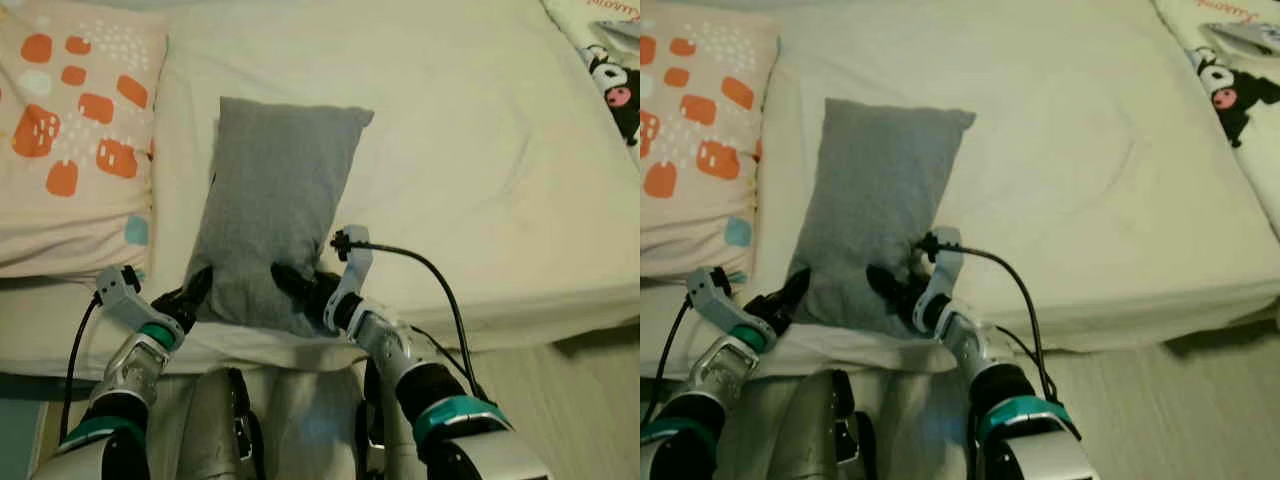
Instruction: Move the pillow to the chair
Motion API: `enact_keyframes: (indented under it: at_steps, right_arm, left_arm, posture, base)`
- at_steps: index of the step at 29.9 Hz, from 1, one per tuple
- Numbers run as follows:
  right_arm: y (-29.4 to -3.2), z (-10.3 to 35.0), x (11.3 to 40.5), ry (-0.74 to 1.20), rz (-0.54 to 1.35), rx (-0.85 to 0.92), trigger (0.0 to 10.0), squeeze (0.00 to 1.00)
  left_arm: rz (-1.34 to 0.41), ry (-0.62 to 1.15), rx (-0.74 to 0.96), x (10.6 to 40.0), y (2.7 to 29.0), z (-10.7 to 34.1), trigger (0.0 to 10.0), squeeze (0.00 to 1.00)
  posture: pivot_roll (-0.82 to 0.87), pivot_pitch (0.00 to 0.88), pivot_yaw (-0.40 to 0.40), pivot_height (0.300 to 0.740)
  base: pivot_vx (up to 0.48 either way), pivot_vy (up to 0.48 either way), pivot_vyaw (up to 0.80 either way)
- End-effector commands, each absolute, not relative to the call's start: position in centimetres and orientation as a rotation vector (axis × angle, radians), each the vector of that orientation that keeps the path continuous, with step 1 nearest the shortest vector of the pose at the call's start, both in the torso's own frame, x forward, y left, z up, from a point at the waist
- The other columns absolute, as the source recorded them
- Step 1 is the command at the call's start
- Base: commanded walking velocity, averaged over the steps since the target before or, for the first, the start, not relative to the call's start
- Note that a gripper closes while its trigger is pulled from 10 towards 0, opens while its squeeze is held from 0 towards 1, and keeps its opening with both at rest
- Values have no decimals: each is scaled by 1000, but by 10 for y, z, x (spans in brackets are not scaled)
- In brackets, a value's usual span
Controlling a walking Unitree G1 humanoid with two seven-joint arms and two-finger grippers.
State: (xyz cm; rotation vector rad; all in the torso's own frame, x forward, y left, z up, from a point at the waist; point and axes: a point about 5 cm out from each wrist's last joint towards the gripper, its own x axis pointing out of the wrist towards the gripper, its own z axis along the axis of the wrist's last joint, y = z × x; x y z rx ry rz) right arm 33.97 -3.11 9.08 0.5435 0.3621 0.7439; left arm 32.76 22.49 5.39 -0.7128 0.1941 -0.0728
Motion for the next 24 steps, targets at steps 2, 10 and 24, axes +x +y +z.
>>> enact_keyframes:
  at_steps: [2, 10, 24]
  right_arm:
    - [17, 75, 313, 501, 862, 559, 0, 0]
    - [-40, 76, 332, 444, 747, 614, 0, 0]
    - [-131, 84, 334, 358, 754, 578, 0, 0]
  left_arm:
    - [-87, 210, -742, 324, 223, 50, 10000, 0]
    - [-406, 25, -881, 338, 223, 99, 10000, 0]
    - [-419, 71, -853, 340, 230, 102, 10000, 0]
  posture:
    - [12, 306, 95, 600]
    - [17, 233, 99, 600]
    - [7, 222, 108, 600]
  base:
    - [0, 0, 0]
    - [0, 0, 0]
    - [0, 0, 0]
